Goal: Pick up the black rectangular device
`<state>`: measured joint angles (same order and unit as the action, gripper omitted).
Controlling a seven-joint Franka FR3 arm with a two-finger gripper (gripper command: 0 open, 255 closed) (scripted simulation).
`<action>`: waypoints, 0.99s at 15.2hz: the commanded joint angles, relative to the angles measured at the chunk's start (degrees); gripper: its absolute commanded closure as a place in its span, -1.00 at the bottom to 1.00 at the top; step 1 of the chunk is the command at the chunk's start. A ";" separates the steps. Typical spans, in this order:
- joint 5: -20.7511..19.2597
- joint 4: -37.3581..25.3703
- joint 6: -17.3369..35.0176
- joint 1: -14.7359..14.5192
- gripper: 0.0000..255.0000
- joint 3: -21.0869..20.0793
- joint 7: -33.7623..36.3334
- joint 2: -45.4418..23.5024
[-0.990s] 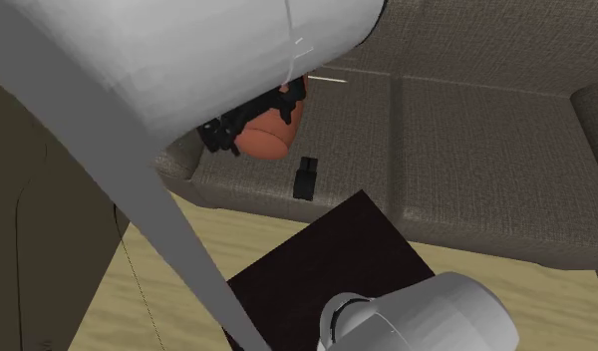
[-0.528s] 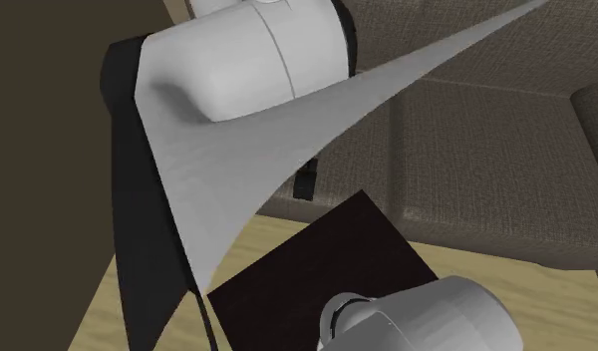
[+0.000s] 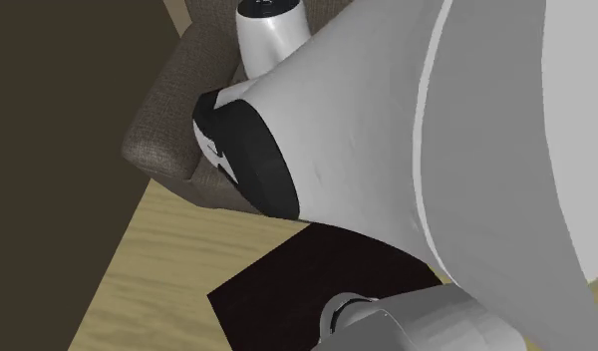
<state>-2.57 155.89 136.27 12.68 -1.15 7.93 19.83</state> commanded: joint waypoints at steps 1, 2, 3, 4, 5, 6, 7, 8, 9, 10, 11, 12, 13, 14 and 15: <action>-0.43 0.24 4.86 1.17 -1.00 0.34 1.65 -4.91; -0.64 0.21 6.90 1.72 -1.00 0.53 2.44 -7.18; -0.85 0.10 8.93 2.23 -1.00 0.75 3.23 -9.50; -1.06 -0.07 10.92 2.73 -1.00 0.98 4.03 -11.85; -1.26 -0.31 12.88 3.21 -1.00 1.24 4.81 -14.25; -1.44 -0.63 14.79 3.65 -1.00 1.53 5.59 -16.67; -1.60 -1.01 16.67 4.07 -1.00 1.84 6.34 -19.12; -1.70 -1.46 18.50 4.44 -1.00 2.18 7.07 -21.58; -1.74 -1.97 20.28 4.76 -1.00 2.55 7.74 -24.06; -1.69 -2.55 22.00 5.07 -1.00 2.92 8.36 -26.55; -1.61 -2.94 23.07 5.26 -1.00 3.14 8.71 -28.13; -1.67 -3.06 23.94 5.24 -1.00 3.18 8.78 -29.12; -1.73 -3.19 24.81 5.22 -1.00 3.22 8.85 -30.11; -1.79 -3.33 25.67 5.19 -1.00 3.25 8.92 -31.12; -1.85 -3.49 26.52 5.18 -1.00 3.28 8.99 -32.13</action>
<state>-4.38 152.72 161.94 17.91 2.11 16.75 -11.17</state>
